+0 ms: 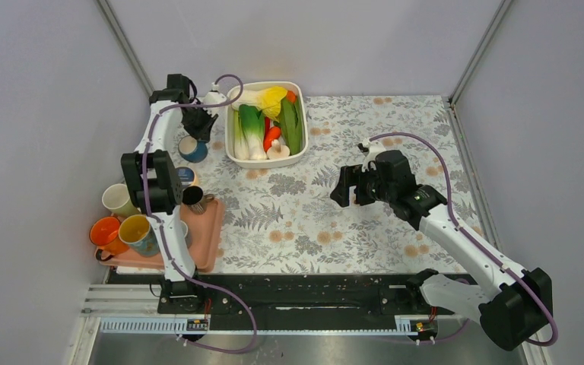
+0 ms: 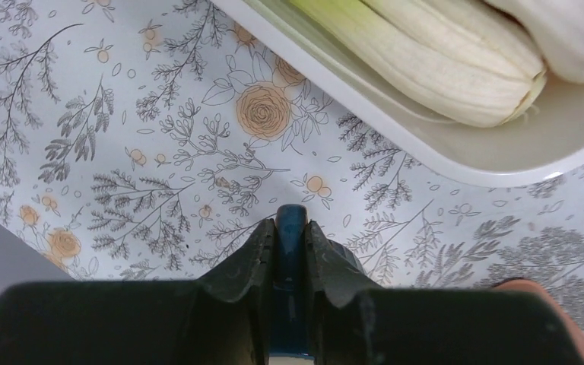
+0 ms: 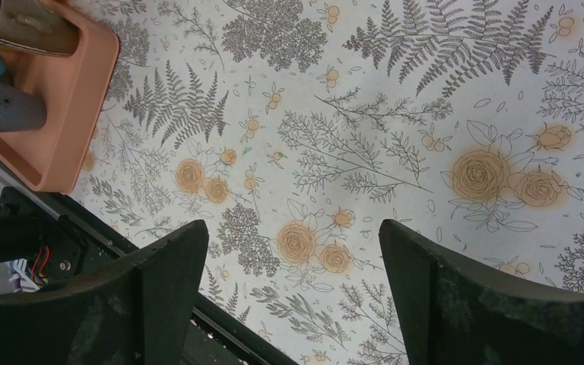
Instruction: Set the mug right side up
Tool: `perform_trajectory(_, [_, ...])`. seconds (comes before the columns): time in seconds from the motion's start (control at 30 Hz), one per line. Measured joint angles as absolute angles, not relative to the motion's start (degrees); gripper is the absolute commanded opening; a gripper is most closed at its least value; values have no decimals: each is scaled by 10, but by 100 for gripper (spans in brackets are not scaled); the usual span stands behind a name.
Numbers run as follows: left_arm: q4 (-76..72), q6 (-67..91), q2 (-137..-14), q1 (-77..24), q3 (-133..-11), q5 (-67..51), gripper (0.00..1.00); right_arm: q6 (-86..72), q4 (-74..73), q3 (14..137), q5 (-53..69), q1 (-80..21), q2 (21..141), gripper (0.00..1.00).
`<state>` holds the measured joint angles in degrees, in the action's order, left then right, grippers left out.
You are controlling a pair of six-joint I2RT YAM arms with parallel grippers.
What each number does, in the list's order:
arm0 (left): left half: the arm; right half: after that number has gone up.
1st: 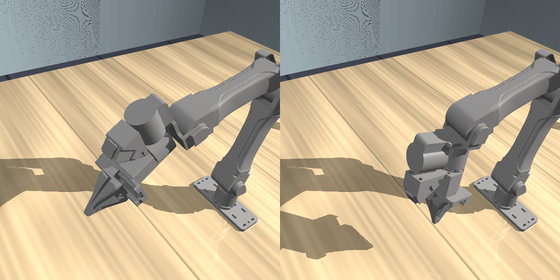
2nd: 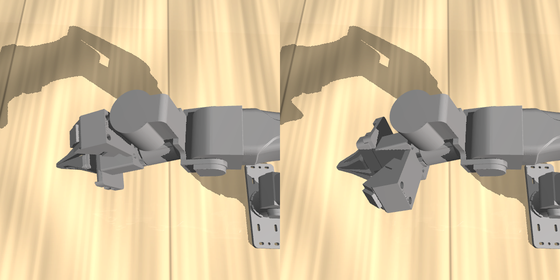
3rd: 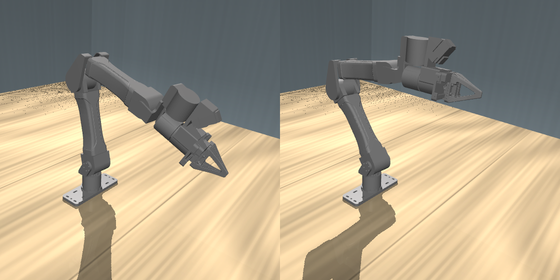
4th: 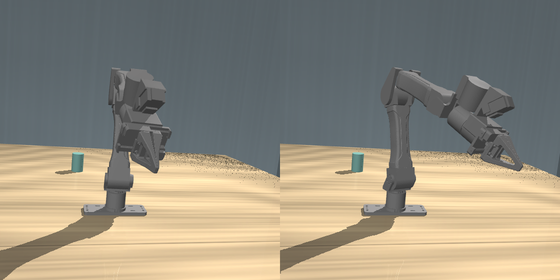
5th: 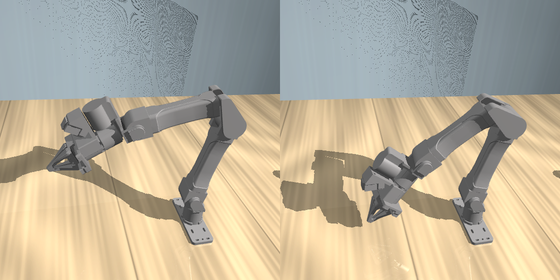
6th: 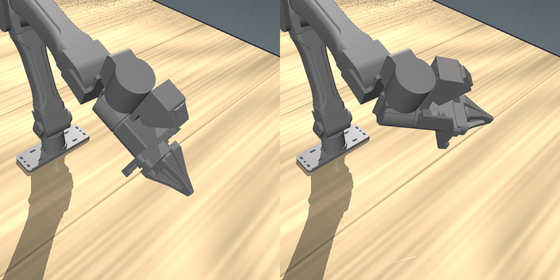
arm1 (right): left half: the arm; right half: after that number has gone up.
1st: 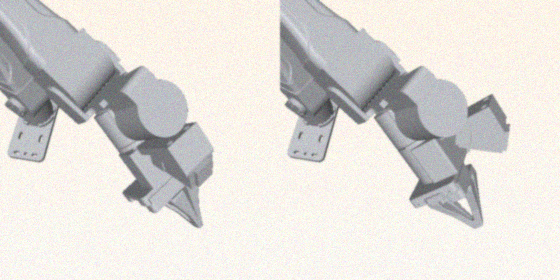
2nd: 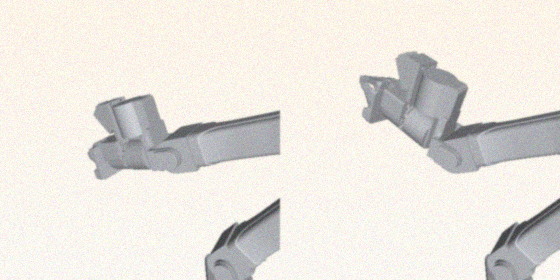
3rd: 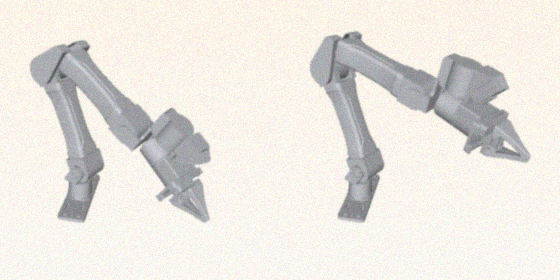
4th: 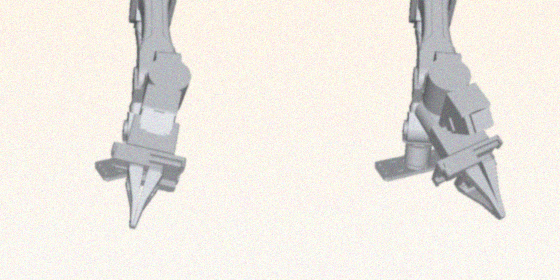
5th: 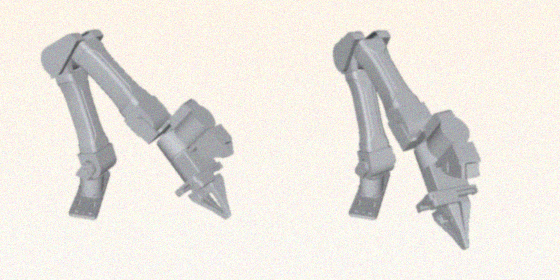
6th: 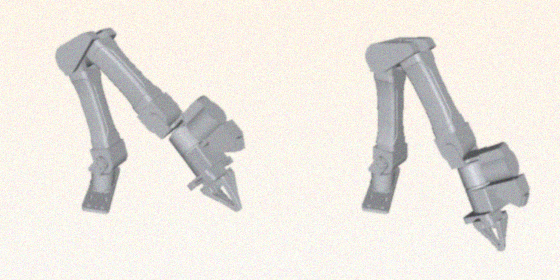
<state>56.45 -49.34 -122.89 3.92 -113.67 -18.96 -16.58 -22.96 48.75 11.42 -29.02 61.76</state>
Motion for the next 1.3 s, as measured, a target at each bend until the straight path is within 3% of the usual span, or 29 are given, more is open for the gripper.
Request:
perform_trajectory(0.1, [562,-443,-1212,43,-1137,-204,0,-172,-218,488,122,-290,618,99])
perform_trajectory(0.37, [540,-285,-1146,12,-1129,-252,0,-231,-164,493,162,-290,627,99])
perform_trajectory(0.67, [510,-86,-1016,-83,-1124,-335,0,-363,60,514,196,-338,716,99])
perform_trajectory(0.87, [505,30,-998,-133,-1125,-403,0,-415,207,569,220,-373,795,98])
perform_trajectory(1.2, [476,136,-998,-157,-1125,-472,0,-492,318,627,256,-376,859,82])
perform_trajectory(1.27, [462,152,-998,-161,-1125,-480,0,-503,323,635,264,-377,867,73])
perform_trajectory(1.3, [456,159,-998,-163,-1125,-485,0,-507,326,636,267,-378,868,62])
